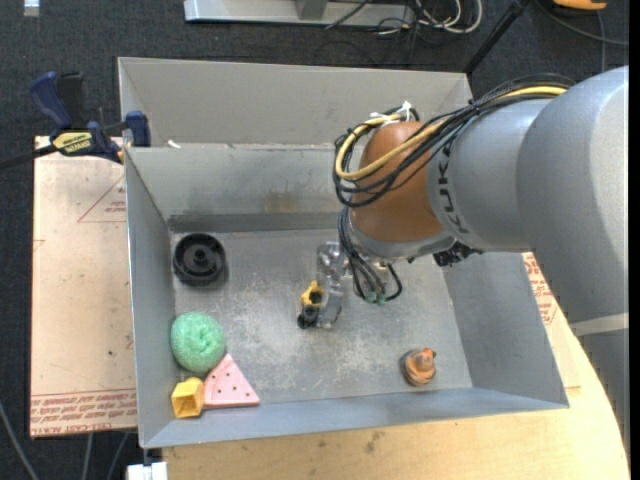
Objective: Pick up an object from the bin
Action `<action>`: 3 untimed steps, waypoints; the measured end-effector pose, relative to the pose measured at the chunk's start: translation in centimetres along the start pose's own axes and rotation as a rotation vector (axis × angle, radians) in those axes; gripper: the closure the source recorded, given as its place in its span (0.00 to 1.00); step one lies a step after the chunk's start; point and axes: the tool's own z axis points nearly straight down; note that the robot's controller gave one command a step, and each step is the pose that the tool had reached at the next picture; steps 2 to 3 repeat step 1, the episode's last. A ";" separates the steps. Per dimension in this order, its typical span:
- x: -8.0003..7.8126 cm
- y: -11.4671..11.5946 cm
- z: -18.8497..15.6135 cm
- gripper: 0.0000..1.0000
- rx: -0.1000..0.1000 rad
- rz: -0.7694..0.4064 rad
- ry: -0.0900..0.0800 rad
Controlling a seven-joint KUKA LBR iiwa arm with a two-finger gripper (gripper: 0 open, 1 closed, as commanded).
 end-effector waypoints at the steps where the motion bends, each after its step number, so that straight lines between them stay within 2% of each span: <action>1: 0.0 0.0 0.0 1.00 0.000 0.000 0.000; 3: 0.0 0.0 0.0 1.00 0.000 0.000 0.000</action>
Offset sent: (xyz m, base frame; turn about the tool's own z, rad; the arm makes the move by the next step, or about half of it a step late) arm 0.0245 -0.0391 0.1458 0.0107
